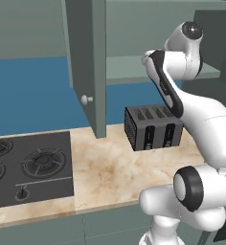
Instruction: Pick up the bar soap and sponge from the sink, and place them back in the cabinet, and close the cabinet doors.
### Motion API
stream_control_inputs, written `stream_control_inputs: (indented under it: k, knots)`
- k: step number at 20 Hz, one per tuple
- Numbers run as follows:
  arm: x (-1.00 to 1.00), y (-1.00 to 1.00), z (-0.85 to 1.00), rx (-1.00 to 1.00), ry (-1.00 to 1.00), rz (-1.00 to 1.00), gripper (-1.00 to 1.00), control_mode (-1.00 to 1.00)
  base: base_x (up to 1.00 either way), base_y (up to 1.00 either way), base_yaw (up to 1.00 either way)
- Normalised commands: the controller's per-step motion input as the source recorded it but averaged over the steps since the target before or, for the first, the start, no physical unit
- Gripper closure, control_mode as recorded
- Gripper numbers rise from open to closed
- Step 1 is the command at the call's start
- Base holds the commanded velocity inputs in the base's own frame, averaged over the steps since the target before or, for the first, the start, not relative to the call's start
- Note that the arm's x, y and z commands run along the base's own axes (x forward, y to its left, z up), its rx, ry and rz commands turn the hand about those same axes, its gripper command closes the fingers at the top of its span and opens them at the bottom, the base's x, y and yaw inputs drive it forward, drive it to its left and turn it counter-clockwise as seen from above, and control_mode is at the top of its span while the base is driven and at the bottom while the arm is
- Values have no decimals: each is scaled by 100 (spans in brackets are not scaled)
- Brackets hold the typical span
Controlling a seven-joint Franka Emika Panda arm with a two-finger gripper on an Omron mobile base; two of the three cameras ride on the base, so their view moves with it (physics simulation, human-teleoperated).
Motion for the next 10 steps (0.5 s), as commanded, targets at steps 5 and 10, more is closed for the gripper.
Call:
stream_control_inputs:
  k: [5,10]
  knots:
    - [33,0,0,0,0,0,100,-100,0,0,0]
    - [27,0,-3,0,-1,0,100,-100,0,0,0]
